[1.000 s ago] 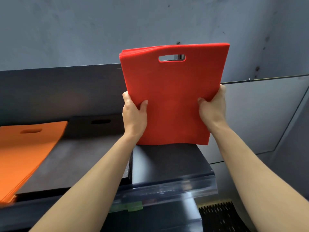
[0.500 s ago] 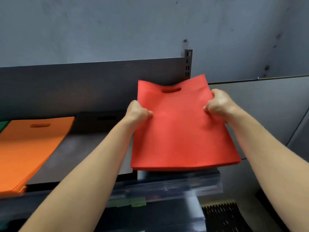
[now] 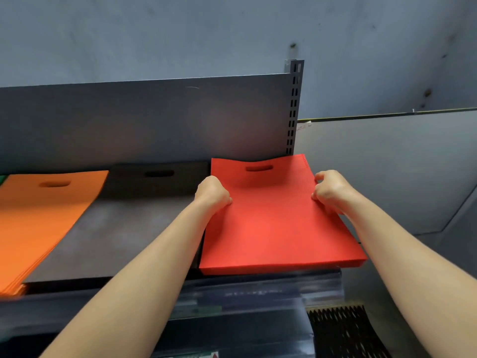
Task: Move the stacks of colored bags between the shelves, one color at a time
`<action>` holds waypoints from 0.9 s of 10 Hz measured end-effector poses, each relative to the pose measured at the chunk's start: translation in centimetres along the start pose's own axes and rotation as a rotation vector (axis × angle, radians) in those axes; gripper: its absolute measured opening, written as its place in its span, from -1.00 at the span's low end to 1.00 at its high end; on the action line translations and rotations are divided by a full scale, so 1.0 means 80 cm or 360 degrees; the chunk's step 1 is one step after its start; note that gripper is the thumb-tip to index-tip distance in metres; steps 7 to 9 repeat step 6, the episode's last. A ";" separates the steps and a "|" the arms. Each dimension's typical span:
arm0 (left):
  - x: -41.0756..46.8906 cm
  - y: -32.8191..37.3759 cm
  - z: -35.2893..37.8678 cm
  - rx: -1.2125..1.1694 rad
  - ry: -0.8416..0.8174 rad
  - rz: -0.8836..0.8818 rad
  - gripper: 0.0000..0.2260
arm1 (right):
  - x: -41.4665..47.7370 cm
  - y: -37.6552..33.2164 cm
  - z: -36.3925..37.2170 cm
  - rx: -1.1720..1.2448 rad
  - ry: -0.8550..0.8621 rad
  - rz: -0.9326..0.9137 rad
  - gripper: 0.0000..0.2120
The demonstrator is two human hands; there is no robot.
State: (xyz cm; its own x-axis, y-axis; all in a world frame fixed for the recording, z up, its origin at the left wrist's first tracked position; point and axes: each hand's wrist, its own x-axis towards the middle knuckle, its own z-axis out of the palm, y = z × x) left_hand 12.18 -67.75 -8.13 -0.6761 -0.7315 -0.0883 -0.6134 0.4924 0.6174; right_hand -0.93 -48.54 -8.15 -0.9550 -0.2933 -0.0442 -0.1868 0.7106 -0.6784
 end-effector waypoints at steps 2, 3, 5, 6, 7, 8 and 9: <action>-0.005 0.000 0.007 -0.0067 0.0085 -0.0028 -0.57 | 0.002 0.007 0.006 0.0009 0.0026 0.0009 -0.69; -0.012 0.001 0.010 0.0003 0.0176 0.0043 -0.58 | 0.002 0.012 0.008 0.0039 0.0028 -0.0009 -0.69; -0.023 0.001 0.010 0.0297 0.0358 0.0240 -0.77 | -0.002 0.019 0.011 0.0072 0.0031 -0.0021 -0.67; -0.030 0.006 0.003 0.0418 0.0495 0.0257 -0.77 | -0.007 0.019 0.006 0.0047 0.0072 -0.0033 -0.57; -0.030 0.006 0.003 0.0418 0.0495 0.0257 -0.77 | -0.007 0.019 0.006 0.0047 0.0072 -0.0033 -0.57; -0.030 0.006 0.003 0.0418 0.0495 0.0257 -0.77 | -0.007 0.019 0.006 0.0047 0.0072 -0.0033 -0.57; -0.030 0.006 0.003 0.0418 0.0495 0.0257 -0.77 | -0.007 0.019 0.006 0.0047 0.0072 -0.0033 -0.57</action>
